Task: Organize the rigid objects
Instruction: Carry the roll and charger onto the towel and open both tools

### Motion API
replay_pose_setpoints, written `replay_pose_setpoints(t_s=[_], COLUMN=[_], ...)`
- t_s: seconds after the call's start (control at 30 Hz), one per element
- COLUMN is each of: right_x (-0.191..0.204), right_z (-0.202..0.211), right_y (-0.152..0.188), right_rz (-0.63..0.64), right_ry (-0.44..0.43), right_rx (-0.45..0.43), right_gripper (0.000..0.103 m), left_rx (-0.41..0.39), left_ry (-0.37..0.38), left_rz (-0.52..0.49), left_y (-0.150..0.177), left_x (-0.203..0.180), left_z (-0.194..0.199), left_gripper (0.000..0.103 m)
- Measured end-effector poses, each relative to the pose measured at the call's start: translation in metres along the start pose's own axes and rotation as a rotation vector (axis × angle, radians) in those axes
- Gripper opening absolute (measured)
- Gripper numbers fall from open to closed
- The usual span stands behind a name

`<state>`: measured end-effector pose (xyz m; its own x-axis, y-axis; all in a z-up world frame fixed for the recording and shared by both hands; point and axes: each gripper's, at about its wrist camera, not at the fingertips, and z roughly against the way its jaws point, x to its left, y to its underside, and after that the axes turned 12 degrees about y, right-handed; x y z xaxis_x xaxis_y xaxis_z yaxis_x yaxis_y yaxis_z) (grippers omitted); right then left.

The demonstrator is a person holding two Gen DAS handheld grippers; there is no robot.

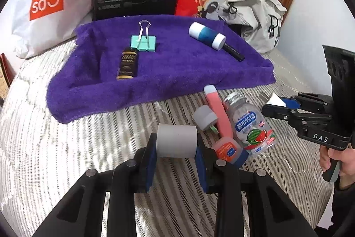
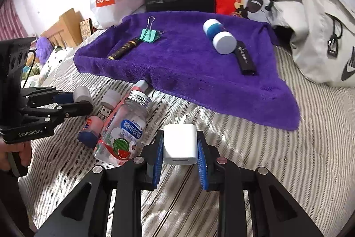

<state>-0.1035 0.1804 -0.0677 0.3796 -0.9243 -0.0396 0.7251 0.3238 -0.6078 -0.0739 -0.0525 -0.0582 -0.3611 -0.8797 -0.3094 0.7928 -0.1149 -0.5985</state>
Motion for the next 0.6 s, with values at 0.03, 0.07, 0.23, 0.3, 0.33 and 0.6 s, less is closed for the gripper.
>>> replay_pose_setpoints(t_s=[0.03,0.07,0.23,0.3,0.33,0.6], right_x=[-0.001,-0.003,-0.012,-0.016,-0.018,-0.031], right_z=[0.002,0.005,0.015,0.016,0.015,0.003], right_y=[0.000,-0.001,-0.014,-0.022,-0.026,-0.068], right_rz=[-0.003,-0.007,-0.019,-0.029,-0.031,-0.059], right_ry=[-0.003,-0.006,-0.006,0.000,0.000,-0.003], right_rx=[0.001,0.001,-0.013,-0.023,-0.024,-0.050], right_gripper=[0.027,0.027,0.027,0.027,0.027,0.027], left_rx=[-0.008,-0.017,-0.062,-0.076,-0.081,-0.080], left_ry=[0.001,0.003,-0.004,-0.003,0.000,0.008], left_rz=[0.004,0.007,0.020,0.021,0.021,0.032], left_y=[-0.002,-0.004,-0.023,-0.033,-0.038,-0.077], left_x=[0.001,0.003,0.010,0.012,0.013,0.020], left_z=[0.004,0.007,0.022,0.023,0.024,0.002], left_gripper=[0.030,0.030,0.030,0.030,0.030,0.030])
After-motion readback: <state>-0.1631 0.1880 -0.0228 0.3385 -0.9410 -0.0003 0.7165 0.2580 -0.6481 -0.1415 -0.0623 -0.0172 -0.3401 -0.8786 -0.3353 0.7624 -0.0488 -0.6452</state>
